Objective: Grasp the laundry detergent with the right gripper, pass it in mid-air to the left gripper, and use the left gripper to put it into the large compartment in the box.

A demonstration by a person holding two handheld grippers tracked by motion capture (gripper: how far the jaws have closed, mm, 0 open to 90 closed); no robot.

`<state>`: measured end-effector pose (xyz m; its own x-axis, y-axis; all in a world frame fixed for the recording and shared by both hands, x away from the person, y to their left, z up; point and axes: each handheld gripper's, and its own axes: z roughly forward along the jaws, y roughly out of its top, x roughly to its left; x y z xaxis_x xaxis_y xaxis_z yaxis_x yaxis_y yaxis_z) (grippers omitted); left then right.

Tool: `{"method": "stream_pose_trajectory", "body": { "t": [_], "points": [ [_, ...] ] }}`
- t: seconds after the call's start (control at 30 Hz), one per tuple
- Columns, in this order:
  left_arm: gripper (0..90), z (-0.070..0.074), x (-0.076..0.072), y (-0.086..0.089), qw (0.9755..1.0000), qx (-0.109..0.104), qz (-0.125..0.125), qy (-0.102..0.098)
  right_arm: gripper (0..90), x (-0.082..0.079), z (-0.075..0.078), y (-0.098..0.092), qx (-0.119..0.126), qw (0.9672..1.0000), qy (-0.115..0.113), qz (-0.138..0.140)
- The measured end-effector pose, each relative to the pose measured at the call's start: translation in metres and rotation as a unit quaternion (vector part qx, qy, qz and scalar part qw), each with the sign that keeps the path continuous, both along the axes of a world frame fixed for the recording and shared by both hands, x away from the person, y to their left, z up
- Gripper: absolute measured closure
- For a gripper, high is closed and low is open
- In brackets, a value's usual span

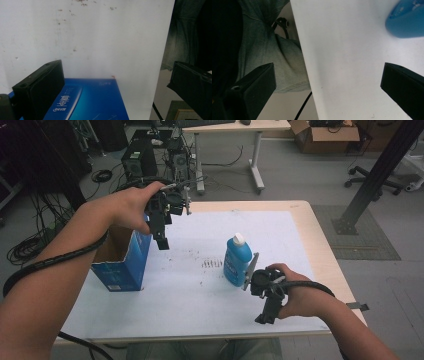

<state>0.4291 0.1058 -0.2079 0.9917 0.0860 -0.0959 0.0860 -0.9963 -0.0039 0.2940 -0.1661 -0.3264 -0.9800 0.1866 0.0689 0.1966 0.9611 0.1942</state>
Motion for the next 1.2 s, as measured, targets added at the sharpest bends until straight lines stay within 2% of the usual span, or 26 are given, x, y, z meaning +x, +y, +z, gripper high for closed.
{"method": "stream_pose_trajectory", "body": {
  "t": [0.2,0.37,0.4,0.47,0.5,0.7,0.8,0.97,1.07,1.1,1.13,1.17,1.2],
  "points": [
    [0.1,-0.002,-0.001,-0.004,1.0,-0.001,-0.002,0.001,0.1,0.0,-0.005,-0.02,0.035,0.999,-0.014,-0.023],
    [0.1,-0.003,-0.002,-0.006,1.0,0.0,-0.004,0.003,0.1,-0.001,-0.009,-0.029,0.08,0.9952,-0.036,-0.043],
    [0.1,-0.003,-0.002,-0.006,1.0,0.0,-0.004,0.003,0.1,-0.001,-0.009,-0.029,0.08,0.9952,-0.036,-0.043],
    [0.1,-0.004,-0.001,-0.006,1.0,0.0,-0.005,0.002,0.1,0.0,-0.011,-0.032,0.101,0.9923,-0.045,-0.056],
    [0.1,-0.004,-0.002,-0.006,1.0,0.002,-0.006,0.002,0.1,0.0,-0.013,-0.036,0.117,0.9896,-0.05,-0.067],
    [0.1,-0.005,-0.002,-0.006,1.0,-0.002,-0.008,0.003,0.1,0.002,-0.02,-0.044,0.152,0.9818,-0.066,-0.092],
    [0.1,-0.006,-0.002,-0.007,0.9999,0.001,-0.01,0.005,0.1,0.003,-0.025,-0.047,0.179,0.9748,-0.08,-0.107],
    [0.1,-0.007,-0.003,-0.007,0.9999,0.001,-0.009,0.006,0.1,0.006,-0.034,-0.051,0.229,0.9588,-0.098,-0.137],
    [0.1,-0.007,-0.002,-0.007,0.9999,0.001,-0.01,0.007,0.2,0.007,-0.039,-0.051,0.255,0.9493,-0.099,-0.155],
    [0.1,-0.007,-0.002,-0.007,0.9999,0.001,-0.01,0.007,0.2,0.007,-0.039,-0.051,0.255,0.9493,-0.099,-0.155],
    [0.1,-0.006,-0.002,-0.006,0.9999,0.003,-0.011,0.005,0.2,0.009,-0.044,-0.05,0.275,0.9421,-0.101,-0.164],
    [0.1,-0.007,-0.003,-0.006,0.9999,0.003,-0.011,0.006,0.2,0.01,-0.046,-0.049,0.278,0.9407,-0.103,-0.166],
    [0.1,-0.007,-0.003,-0.006,0.9999,0.003,-0.011,0.006,0.2,0.01,-0.046,-0.049,0.278,0.9407,-0.103,-0.166]
  ]
}}
